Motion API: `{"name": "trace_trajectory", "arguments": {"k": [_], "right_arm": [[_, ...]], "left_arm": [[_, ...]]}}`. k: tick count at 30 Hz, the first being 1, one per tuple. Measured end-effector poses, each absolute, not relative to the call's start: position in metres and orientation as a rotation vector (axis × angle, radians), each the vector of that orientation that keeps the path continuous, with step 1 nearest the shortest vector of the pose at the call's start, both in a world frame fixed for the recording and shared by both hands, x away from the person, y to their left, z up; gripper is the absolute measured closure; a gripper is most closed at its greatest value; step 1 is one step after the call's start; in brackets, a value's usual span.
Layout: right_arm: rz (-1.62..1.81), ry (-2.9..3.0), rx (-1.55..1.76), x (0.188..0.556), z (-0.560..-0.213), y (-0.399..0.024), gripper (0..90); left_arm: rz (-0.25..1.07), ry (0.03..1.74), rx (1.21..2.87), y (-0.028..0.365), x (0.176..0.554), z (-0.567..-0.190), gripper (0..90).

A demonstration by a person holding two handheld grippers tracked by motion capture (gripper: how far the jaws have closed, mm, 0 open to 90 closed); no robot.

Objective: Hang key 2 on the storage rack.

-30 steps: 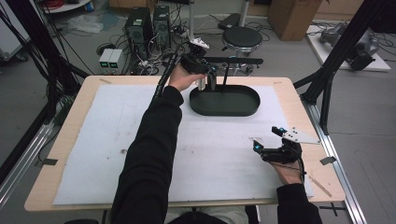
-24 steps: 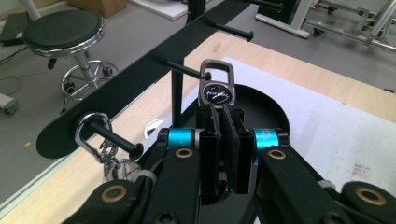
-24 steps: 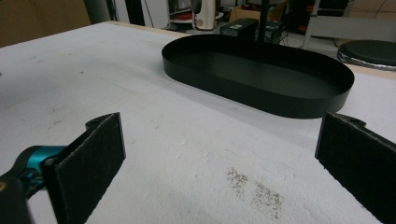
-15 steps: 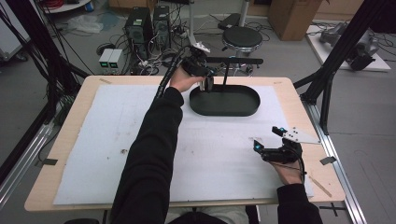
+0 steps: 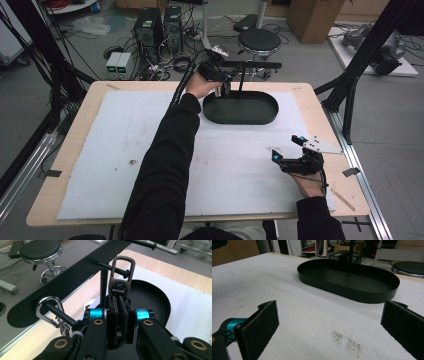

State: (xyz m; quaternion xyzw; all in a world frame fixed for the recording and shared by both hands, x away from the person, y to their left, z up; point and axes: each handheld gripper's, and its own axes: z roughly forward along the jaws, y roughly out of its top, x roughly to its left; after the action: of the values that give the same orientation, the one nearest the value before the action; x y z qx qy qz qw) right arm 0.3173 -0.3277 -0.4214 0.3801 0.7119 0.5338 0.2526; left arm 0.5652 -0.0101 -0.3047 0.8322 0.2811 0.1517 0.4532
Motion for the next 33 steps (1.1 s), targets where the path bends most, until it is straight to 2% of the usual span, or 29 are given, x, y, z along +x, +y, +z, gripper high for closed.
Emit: {"name": "trace_trajectory", "arguments": {"k": [15, 20, 23, 26, 27, 28, 32, 33], "right_arm": [[1.455, 1.934, 1.037, 0.318, -0.421, -0.328, 0.8], [1.455, 1.935, 1.039, 0.317, -0.421, -0.329, 0.8], [1.454, 1.936, 1.039, 0.317, -0.421, -0.329, 0.8], [1.451, 1.938, 1.04, 0.317, -0.421, -0.328, 0.8], [1.453, 1.937, 1.038, 0.317, -0.421, -0.328, 0.8], [1.45, 1.939, 1.037, 0.317, -0.421, -0.328, 0.8], [1.453, 1.936, 1.032, 0.317, -0.421, -0.329, 0.8], [1.454, 1.936, 1.034, 0.317, -0.421, -0.329, 0.8]], "left_arm": [[0.423, 0.74, 2.054, -0.016, 0.574, -0.309, 84.6], [0.394, 0.74, 2.047, -0.013, 0.574, -0.31, 82.7], [0.318, 0.709, 2.003, -0.012, 0.571, -0.308, 68.9], [0.319, 0.681, 1.985, -0.014, 0.567, -0.305, 52.8], [0.347, 0.684, 1.982, -0.014, 0.565, -0.303, 41.1], [0.337, 0.672, 1.976, -0.013, 0.565, -0.302, 35.5], [0.305, 0.667, 1.94, -0.008, 0.561, -0.3, 16.7], [0.301, 0.66, 1.94, -0.006, 0.56, -0.3, 15.3]]}}
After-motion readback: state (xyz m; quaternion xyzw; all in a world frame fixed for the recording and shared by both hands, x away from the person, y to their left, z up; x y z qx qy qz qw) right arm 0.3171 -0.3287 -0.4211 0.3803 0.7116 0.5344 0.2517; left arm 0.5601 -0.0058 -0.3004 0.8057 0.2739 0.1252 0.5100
